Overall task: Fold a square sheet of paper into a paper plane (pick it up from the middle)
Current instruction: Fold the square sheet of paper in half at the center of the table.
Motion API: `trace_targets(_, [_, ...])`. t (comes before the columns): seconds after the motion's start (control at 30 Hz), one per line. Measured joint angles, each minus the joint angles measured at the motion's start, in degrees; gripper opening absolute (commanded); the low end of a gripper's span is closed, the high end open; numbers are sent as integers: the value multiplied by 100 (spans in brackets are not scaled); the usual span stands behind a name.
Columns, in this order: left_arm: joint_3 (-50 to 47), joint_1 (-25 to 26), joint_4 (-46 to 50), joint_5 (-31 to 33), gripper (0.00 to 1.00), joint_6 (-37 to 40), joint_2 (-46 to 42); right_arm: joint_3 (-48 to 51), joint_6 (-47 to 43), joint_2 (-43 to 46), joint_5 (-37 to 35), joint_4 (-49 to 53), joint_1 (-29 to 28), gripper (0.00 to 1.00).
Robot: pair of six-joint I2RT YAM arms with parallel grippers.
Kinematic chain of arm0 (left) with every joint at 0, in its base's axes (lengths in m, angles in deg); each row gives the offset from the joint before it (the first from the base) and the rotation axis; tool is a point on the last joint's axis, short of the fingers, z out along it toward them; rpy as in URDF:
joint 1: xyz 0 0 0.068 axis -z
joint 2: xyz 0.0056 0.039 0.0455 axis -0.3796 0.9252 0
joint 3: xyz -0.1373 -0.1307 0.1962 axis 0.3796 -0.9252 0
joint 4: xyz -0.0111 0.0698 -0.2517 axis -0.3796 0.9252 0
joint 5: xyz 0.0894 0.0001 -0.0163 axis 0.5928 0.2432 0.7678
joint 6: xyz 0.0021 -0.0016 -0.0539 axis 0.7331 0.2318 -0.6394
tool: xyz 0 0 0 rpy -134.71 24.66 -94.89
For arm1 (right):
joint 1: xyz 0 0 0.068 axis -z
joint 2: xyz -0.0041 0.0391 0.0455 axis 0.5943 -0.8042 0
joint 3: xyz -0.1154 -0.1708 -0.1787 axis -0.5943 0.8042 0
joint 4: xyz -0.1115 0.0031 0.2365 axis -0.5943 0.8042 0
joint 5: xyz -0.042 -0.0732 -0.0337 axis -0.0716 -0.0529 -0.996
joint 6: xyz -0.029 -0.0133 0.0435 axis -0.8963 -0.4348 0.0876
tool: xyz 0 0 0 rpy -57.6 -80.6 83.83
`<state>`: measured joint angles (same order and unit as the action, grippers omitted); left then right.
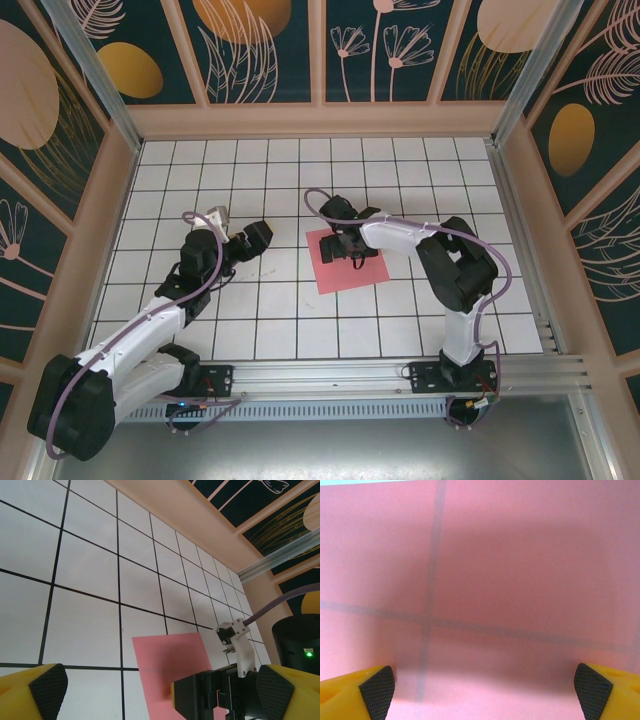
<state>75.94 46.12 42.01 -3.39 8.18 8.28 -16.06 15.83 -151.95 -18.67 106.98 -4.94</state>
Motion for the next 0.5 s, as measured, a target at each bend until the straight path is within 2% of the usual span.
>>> trace_targets(0.5, [-74, 0, -2, -48, 99, -24, -2, 111, 282, -70, -28, -197, -22, 91])
